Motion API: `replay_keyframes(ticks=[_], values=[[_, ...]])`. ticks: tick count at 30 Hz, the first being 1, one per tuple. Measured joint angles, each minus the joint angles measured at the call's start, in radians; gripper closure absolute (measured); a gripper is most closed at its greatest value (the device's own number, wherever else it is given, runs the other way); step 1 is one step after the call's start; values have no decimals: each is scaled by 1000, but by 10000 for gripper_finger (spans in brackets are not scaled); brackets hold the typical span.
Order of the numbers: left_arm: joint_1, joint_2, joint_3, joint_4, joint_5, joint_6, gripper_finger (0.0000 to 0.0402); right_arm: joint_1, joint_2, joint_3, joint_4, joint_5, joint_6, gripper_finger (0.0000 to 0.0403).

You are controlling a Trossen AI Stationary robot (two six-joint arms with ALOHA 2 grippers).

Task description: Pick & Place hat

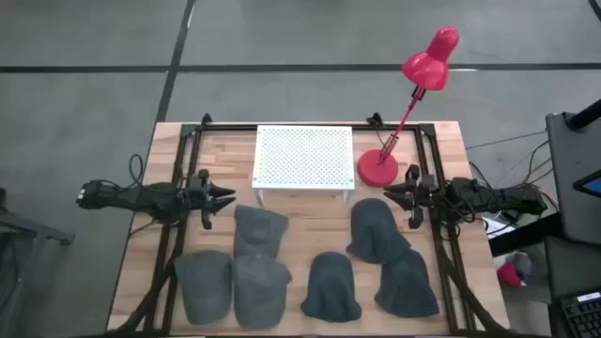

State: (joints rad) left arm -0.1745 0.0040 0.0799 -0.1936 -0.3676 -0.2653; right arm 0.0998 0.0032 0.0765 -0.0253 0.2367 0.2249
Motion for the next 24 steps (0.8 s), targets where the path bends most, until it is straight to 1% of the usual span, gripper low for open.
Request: replay_keyframes(ticks=[11, 24], values=[[0, 0, 0, 0, 0, 0, 287, 0, 0, 0, 0, 0, 0, 316], [0, 0, 0, 0, 0, 0, 287, 0, 0, 0, 0, 0, 0, 335]])
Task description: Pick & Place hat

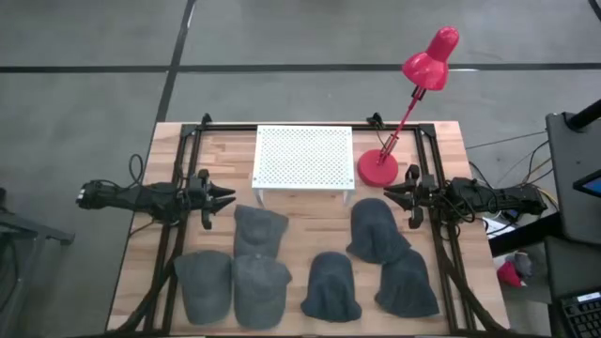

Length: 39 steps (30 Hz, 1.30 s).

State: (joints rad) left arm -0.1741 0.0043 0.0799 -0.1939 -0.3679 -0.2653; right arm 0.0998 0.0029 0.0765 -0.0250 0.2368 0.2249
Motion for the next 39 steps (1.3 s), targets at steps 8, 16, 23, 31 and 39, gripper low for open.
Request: replay_keyframes(ticks=[8, 16, 23, 31, 39], values=[[0, 0, 0, 0, 0, 0, 287, 0, 0, 0, 0, 0, 0, 323], [0, 0, 0, 0, 0, 0, 287, 0, 0, 0, 0, 0, 0, 317], [0, 0, 0, 0, 0, 0, 287, 0, 0, 0, 0, 0, -60, 329], [0, 0, 0, 0, 0, 0, 287, 0, 0, 0, 0, 0, -60, 332], [0, 0, 0, 0, 0, 0, 287, 0, 0, 0, 42, -7, 167, 320]])
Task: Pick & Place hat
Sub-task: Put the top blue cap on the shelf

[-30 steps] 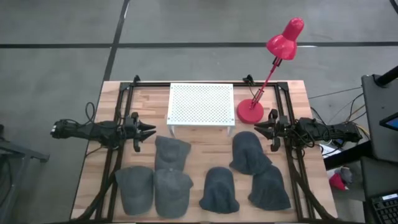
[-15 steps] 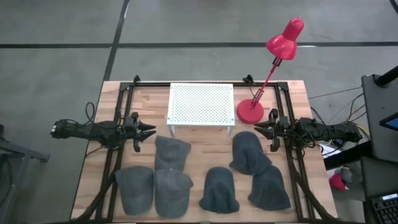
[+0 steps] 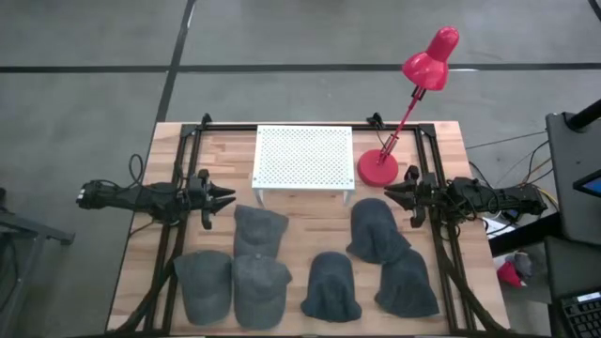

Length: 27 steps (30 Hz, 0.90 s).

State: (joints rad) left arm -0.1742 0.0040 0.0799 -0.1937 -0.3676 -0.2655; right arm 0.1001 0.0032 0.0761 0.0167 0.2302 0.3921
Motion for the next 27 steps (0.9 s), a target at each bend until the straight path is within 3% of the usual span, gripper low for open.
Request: replay_keyframes(ticks=[3, 13, 18, 23, 27], values=[[0, 0, 0, 0, 0, 0, 287, 0, 0, 0, 43, 1, 153, 317], [0, 0, 0, 0, 0, 0, 287, 0, 1, 0, 99, -17, 346, 326], [0, 0, 0, 0, 0, 0, 287, 0, 45, 0, 97, -144, 392, 333], [0, 0, 0, 0, 0, 0, 287, 0, 123, 0, 92, -363, 521, 331], [0, 0, 0, 0, 0, 0, 287, 0, 211, 70, -38, -445, 589, 337]])
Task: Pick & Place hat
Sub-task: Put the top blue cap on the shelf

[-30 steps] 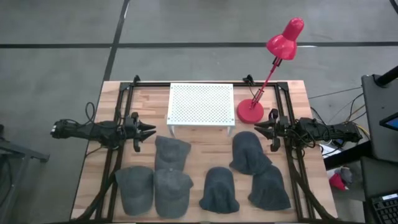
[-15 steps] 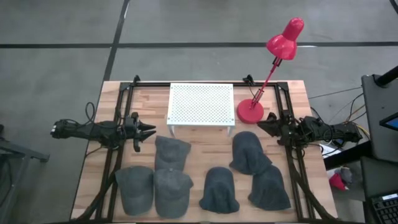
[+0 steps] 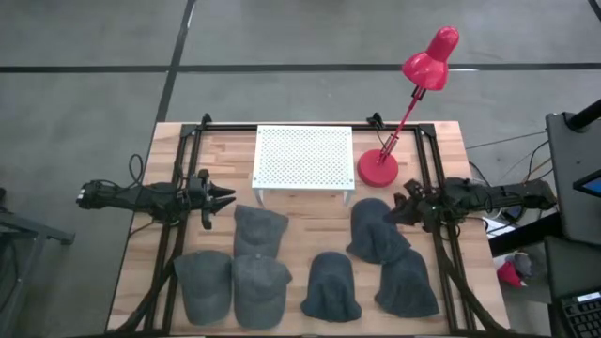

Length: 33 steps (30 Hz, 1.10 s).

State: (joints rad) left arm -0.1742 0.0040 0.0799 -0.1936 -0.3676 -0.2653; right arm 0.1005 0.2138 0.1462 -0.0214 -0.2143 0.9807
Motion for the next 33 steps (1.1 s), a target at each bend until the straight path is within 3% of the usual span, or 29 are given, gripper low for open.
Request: replay_keyframes(ticks=[12, 18, 27, 33], values=[[0, 0, 0, 0, 0, 2, 287, 0, 405, 546, -775, 1, -175, 347], [0, 0, 0, 0, 0, 3, 287, 0, 628, 703, -1122, 4, -234, 347], [0, 0, 0, 0, 0, 3, 287, 0, 814, 697, -1187, 4, -240, 343], [0, 0, 0, 0, 0, 3, 287, 0, 854, 695, -1186, 4, -240, 312]])
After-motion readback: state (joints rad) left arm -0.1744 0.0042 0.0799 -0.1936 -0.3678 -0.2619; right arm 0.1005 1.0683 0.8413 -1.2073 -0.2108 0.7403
